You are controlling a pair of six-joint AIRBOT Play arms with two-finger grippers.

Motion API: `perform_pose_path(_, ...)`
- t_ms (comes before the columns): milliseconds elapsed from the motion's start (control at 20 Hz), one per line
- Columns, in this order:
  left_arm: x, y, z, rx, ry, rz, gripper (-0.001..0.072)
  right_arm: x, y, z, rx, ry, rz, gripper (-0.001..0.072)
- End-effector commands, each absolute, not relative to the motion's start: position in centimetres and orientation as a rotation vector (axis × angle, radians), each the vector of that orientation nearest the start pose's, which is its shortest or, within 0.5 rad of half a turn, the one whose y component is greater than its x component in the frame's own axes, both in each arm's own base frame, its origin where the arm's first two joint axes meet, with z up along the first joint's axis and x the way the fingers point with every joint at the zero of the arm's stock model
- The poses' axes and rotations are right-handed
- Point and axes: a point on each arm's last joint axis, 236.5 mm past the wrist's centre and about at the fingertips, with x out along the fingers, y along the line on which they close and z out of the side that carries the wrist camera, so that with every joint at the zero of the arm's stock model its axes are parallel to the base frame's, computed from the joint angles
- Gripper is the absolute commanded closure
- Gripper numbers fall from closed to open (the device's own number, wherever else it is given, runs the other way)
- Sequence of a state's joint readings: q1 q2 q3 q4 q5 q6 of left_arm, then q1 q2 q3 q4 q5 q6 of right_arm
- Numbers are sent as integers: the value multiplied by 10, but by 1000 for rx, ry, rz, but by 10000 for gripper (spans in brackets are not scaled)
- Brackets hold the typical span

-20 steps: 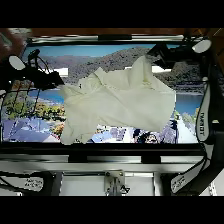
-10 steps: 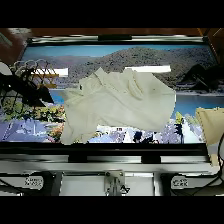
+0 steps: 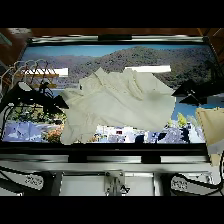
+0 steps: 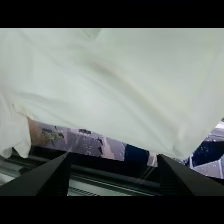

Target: Fold the shirts.

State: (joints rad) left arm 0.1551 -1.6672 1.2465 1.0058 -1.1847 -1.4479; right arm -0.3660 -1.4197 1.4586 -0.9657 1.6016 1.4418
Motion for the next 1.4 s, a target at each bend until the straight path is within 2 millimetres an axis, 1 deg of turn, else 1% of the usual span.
perform_pose_path(0,424,-59,-101,-622,1440,-201,249,370,4,78,607,1386,311,84)
perform_pose_path(50,429,-59,-102,-617,1423,-194,249,364,-1,74,588,1416,295,83)
perform_pose_path(100,432,-59,-102,-614,1410,-191,284,356,-11,67,547,1455,251,69)
perform_pose_path(150,433,-61,-102,-609,1406,-192,405,348,-25,58,505,1497,190,43)
perform_pose_path(200,434,-62,-103,-604,1404,-196,555,337,-37,46,471,1547,136,43)
perform_pose_path(250,434,-64,-101,-598,1402,-208,660,326,-41,34,462,1596,107,43)
perform_pose_path(300,435,-67,-96,-585,1397,-238,658,316,-35,21,496,1640,112,43)
perform_pose_path(350,437,-68,-86,-563,1387,-272,658,305,-16,9,560,1682,168,43)
perform_pose_path(400,441,-68,-74,-538,1369,-298,659,295,2,-3,587,1708,228,43)
perform_pose_path(450,446,-67,-61,-526,1342,-307,658,285,12,-22,566,1740,236,43)
perform_pose_path(500,450,-67,-47,-516,1312,-313,659,281,19,-39,549,1752,224,43)
perform_pose_path(550,451,-67,-37,-508,1293,-320,659,282,27,-55,533,1734,214,43)
perform_pose_path(650,447,-69,-23,-492,1283,-341,658,293,30,-76,524,1672,163,43)
perform_pose_path(750,441,-71,-18,-483,1294,-360,658,303,31,-83,550,1631,135,50)
perform_pose_path(800,439,-72,-17,-483,1302,-365,658,309,33,-84,566,1606,130,78)
perform_pose_path(900,437,-72,-17,-483,1306,-368,658,318,39,-85,589,1576,136,78)
perform_pose_path(950,438,-73,-16,-485,1305,-370,659,318,42,-88,588,1587,138,78)
perform_pose_path(1050,438,-73,-13,-483,1298,-370,659,313,56,-97,576,1628,166,78)
perform_pose_path(1100,439,-72,-12,-482,1295,-370,658,310,65,-100,563,1653,186,112)
perform_pose_path(1150,439,-72,-11,-480,1291,-370,659,305,69,-101,536,1672,198,212)
perform_pose_path(1200,439,-71,-10,-481,1289,-368,659,301,73,-99,529,1687,212,290)
perform_pose_path(1250,439,-70,-9,-479,1286,-369,659,298,76,-95,543,1696,224,465)
perform_pose_path(1300,440,-68,-9,-478,1283,-368,659,298,79,-86,552,1683,247,628)
perform_pose_path(1350,441,-67,-5,-476,1276,-369,659,304,80,-73,534,1633,289,634)
